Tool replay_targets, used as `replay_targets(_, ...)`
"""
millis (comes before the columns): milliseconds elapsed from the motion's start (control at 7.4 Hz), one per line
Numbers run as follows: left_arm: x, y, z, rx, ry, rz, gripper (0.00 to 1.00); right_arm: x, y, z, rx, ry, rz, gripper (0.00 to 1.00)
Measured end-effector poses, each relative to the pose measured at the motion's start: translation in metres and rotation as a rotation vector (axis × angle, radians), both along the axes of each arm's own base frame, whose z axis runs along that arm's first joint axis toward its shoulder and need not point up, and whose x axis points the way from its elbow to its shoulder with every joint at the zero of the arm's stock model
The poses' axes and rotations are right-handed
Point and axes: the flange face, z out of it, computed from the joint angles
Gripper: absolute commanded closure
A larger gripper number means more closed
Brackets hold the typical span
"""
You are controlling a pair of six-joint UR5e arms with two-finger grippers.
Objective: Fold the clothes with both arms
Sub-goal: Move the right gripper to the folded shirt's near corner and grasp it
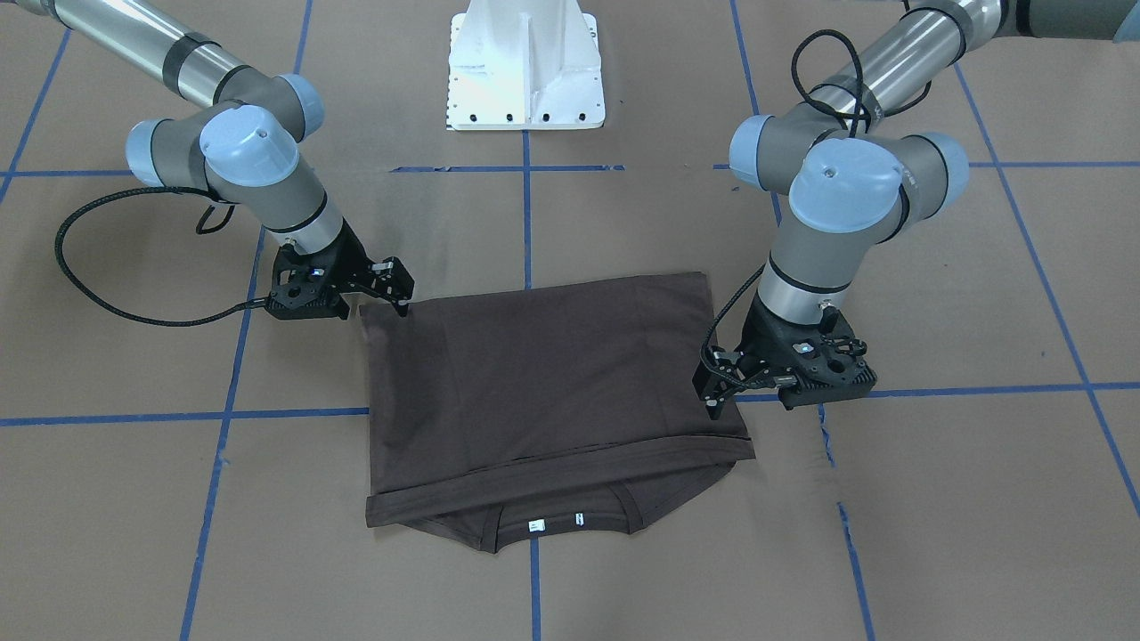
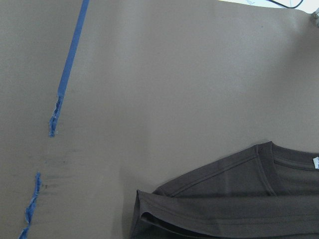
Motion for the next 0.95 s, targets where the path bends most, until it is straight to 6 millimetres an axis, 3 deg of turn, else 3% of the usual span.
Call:
replay_targets(135, -0.001, 0.002, 0.002, 0.000, 0.000, -0.001, 0.00, -0.001, -0.001, 0.003, -0.001, 0.004, -0.001, 0.90)
replay_targets(270, -0.003, 0.004, 0.005, 0.000, -0.001, -0.001, 0.00, -0.002, -0.001, 0.004, 0.000, 0.005, -0.003, 1.00)
replay_targets(946, -0.005, 0.007, 0.005, 0.005, 0.000, -0.004, 0.00, 0.008, 0.001, 0.001, 0.033, -0.005, -0.024, 1.00)
